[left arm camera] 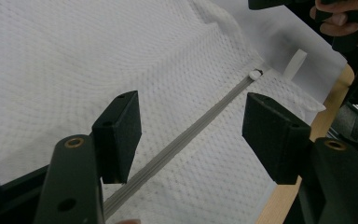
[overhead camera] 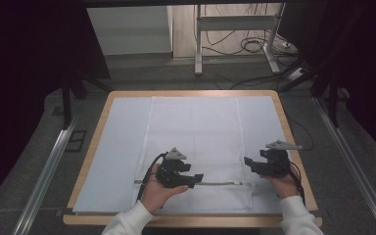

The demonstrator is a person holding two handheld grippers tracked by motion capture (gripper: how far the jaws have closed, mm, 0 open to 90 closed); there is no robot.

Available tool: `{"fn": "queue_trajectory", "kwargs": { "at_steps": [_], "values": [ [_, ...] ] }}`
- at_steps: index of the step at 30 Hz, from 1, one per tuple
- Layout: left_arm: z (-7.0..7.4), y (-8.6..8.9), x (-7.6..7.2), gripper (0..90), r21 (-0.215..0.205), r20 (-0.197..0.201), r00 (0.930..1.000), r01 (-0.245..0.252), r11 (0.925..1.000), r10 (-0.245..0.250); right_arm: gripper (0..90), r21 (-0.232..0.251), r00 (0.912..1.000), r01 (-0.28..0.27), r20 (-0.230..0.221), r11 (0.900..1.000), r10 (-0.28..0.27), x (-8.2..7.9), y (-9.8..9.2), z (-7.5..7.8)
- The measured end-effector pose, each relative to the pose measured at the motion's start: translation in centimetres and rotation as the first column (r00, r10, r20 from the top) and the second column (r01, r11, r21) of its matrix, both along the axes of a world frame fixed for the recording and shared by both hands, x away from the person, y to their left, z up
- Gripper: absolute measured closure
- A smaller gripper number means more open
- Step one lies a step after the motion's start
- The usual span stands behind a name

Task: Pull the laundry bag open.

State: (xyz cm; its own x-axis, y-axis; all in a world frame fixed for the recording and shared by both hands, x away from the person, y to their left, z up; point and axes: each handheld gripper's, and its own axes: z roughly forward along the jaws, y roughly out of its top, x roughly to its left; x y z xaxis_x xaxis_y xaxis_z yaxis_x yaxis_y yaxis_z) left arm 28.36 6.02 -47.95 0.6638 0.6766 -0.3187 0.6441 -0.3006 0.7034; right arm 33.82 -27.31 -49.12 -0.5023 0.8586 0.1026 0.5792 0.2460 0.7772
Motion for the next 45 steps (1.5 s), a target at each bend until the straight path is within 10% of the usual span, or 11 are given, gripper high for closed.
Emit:
{"fn": "queue_trajectory", "kwargs": {
  "at_steps": [45],
  "values": [
    [-2.1, -9.2, 1.5, 41.4, 0.003, -0.132, 0.9879, 0.082, 0.9966, -0.081, 25.7, -0.042, 0.9993, -0.034, -0.017, 0.999, 0.033, 0.2, 0.2, -0.2]
  ]
}}
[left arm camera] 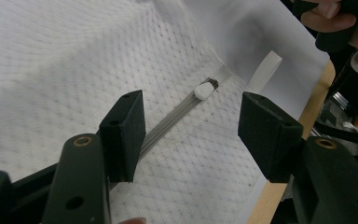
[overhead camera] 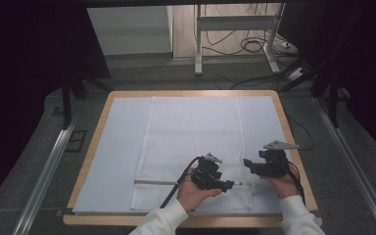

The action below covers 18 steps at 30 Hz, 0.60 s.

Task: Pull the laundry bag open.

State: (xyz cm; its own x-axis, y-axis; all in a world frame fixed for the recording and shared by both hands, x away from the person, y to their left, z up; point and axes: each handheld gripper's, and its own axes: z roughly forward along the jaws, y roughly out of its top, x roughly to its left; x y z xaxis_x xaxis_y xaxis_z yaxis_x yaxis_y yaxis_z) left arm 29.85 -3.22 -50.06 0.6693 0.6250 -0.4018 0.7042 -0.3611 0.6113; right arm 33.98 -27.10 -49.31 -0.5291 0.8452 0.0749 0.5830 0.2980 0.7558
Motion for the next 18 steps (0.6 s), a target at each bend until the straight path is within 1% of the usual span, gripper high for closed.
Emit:
{"fn": "queue_trajectory", "kwargs": {
  "at_steps": [2, 6, 13, 15, 18],
  "values": [
    [-0.1, -0.3, 0.1, 41.6, 0.0, -0.003, 1.0, 0.003, 1.0, -0.003, 25.6, -0.01, 1.0, -0.001, -0.001, 1.0, 0.001, 0.0, 0.1, -0.1],
    [-0.1, -0.7, 0.4, 41.8, -0.001, -0.009, 1.0, 0.005, 1.0, -0.005, 25.7, -0.011, 1.0, -0.001, 0.0, 1.0, 0.001, 0.0, 0.1, -0.1],
    [-0.4, -1.4, 0.7, 42.2, -0.01, -0.037, 0.9993, 0.011, 0.9999, -0.011, 25.7, -0.012, 1.0, 0.009, 0.003, 1.0, -0.009, 0.1, 0.0, -0.1],
    [-0.5, -1.6, 0.9, 43.4, -0.009, -0.045, 0.9989, 0.011, 0.9999, -0.011, 25.7, -0.013, 1.0, 0.008, 0.003, 1.0, -0.008, 0.1, -0.1, -0.1],
    [-0.6, -2.2, 1.1, 44.8, -0.001, -0.054, 0.9982, 0.024, 0.9997, -0.024, 25.6, -0.017, 1.0, 0.005, 0.0, 1.0, -0.005, 0.1, 0.0, -0.2]
  ]
}}
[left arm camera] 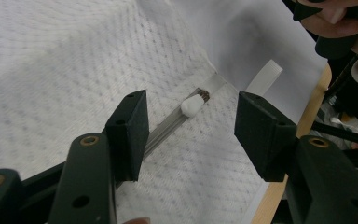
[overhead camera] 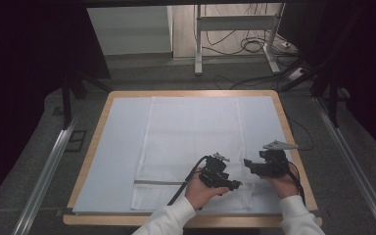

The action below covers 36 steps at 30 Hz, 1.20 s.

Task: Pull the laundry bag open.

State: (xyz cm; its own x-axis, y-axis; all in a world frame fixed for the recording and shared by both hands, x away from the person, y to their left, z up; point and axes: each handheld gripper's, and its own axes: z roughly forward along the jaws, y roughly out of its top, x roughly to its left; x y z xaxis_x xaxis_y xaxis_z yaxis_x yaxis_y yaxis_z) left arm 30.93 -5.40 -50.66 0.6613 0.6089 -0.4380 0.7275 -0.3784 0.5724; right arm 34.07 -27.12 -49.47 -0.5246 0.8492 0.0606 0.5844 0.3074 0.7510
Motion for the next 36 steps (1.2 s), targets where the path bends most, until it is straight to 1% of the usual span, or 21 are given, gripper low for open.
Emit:
{"fn": "queue_trajectory", "kwargs": {
  "at_steps": [5, 7, 9, 15, 17, 21, 23, 25, 28, 29, 31, 32, 36],
  "values": [
    [-0.2, -0.7, 0.2, 46.1, 0.008, -0.011, 0.9999, 0.009, 0.9999, -0.009, 25.6, -0.009, 1.0, -0.002, 0.002, 1.0, 0.002, 0.0, 0.0, 0.0],
    [-0.3, -0.7, 0.2, 46.3, 0.02, -0.012, 0.9998, 0.013, 0.9997, -0.013, 25.6, -0.007, 1.0, 0.0, 0.006, 1.0, 0.0, 0.0, -0.1, 0.0],
    [-0.4, -0.7, 0.2, 46.4, 0.02, -0.013, 0.9998, 0.015, 0.9997, -0.015, 25.6, -0.007, 1.0, -0.001, 0.008, 1.0, 0.001, 0.0, -0.2, 0.0],
    [-0.4, -0.6, 0.1, 49.4, 0.006, -0.023, 0.9995, 0.021, 0.9998, -0.02, 25.6, -0.009, 1.0, 0.001, 0.009, 1.0, -0.001, -0.1, -0.3, 0.0],
    [-0.4, -0.5, 0.1, 49.8, -0.005, -0.033, 0.9993, 0.019, 0.9998, -0.02, 25.6, -0.01, 1.0, 0.002, 0.009, 1.0, -0.002, 0.0, -0.3, 0.0],
    [-0.4, -0.8, 0.0, 51.3, -0.014, -0.041, 0.9987, 0.029, 0.9995, -0.03, 25.6, -0.012, 1.0, 0.003, 0.008, 1.0, -0.003, 0.0, -0.2, 0.0],
    [-0.6, -1.1, 0.0, 52.3, -0.004, -0.037, 0.9986, 0.037, 0.9993, -0.037, 25.6, -0.015, 1.0, 0.002, 0.008, 1.0, -0.002, 0.0, -0.2, -0.1],
    [-0.8, -1.4, 0.1, 53.1, 0.002, -0.045, 0.9982, 0.04, 0.9992, -0.04, 25.6, -0.014, 1.0, 0.002, 0.008, 1.0, -0.002, 0.0, -0.2, -0.1],
    [-1.0, -1.7, 0.2, 54.0, 0.013, -0.047, 0.9979, 0.045, 0.9989, -0.044, 25.6, -0.015, 1.0, 0.0, 0.008, 1.0, 0.0, 0.0, -0.1, -0.1],
    [-1.1, -1.8, 0.2, 54.1, 0.008, -0.049, 0.998, 0.041, 0.9991, -0.041, 25.6, -0.015, 1.0, 0.0, 0.008, 1.0, 0.0, 0.0, -0.1, -0.1],
    [-1.2, -1.8, 0.3, 56.1, 0.005, -0.047, 0.9982, 0.036, 0.9993, -0.036, 25.6, -0.014, 1.0, 0.0, 0.007, 1.0, 0.001, 0.0, -0.2, -0.1],
    [-1.2, -1.8, 0.3, 57.9, 0.007, -0.043, 0.9984, 0.036, 0.9993, -0.036, 25.6, -0.015, 1.0, -0.001, 0.007, 1.0, 0.001, 0.0, -0.2, -0.1],
    [-1.4, -1.8, 0.4, 65.8, 0.009, -0.047, 0.9979, 0.044, 0.999, -0.044, 25.6, -0.017, 1.0, -0.001, 0.006, 1.0, 0.001, 0.0, -0.2, -0.1]
  ]
}}
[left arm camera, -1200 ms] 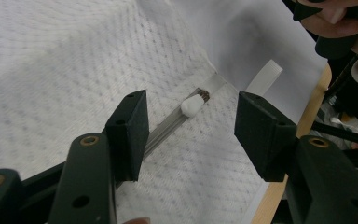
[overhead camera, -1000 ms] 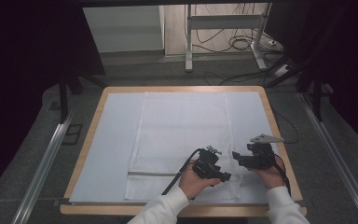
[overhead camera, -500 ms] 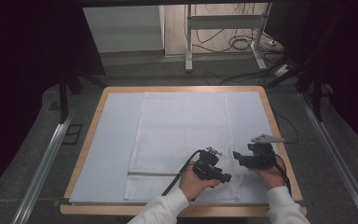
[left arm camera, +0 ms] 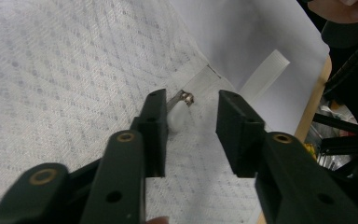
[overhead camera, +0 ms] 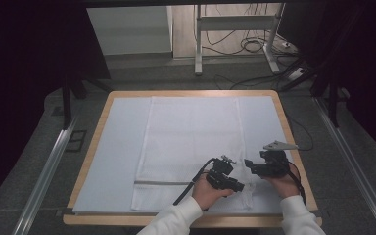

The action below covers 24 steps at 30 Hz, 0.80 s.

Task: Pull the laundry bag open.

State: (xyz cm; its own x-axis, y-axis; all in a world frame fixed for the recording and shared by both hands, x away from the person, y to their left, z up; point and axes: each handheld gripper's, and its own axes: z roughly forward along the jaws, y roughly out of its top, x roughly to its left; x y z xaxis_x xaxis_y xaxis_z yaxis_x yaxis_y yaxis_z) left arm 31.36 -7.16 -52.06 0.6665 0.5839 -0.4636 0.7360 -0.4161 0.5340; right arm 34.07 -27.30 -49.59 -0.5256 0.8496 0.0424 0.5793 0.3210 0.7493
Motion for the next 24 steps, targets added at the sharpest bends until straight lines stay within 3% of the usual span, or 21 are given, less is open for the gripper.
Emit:
{"fn": "queue_trajectory", "kwargs": {
  "at_steps": [10, 24],
  "values": [
    [-0.4, -0.18, 0.21, 82.1, 0.002, 0.024, 0.9997, -0.002, 1.0, 0.002, 25.6, -0.007, 1.0, 0.0, -0.003, 1.0, 0.0, 0.0, 0.11, -0.09],
    [-0.31, 0.5, 0.28, 86.8, -0.03, 0.018, 0.9997, 0.019, 0.9994, -0.018, 25.6, -0.011, 1.0, 0.008, -0.003, 1.0, -0.008, 0.02, -0.22, -0.04]
  ]
}}
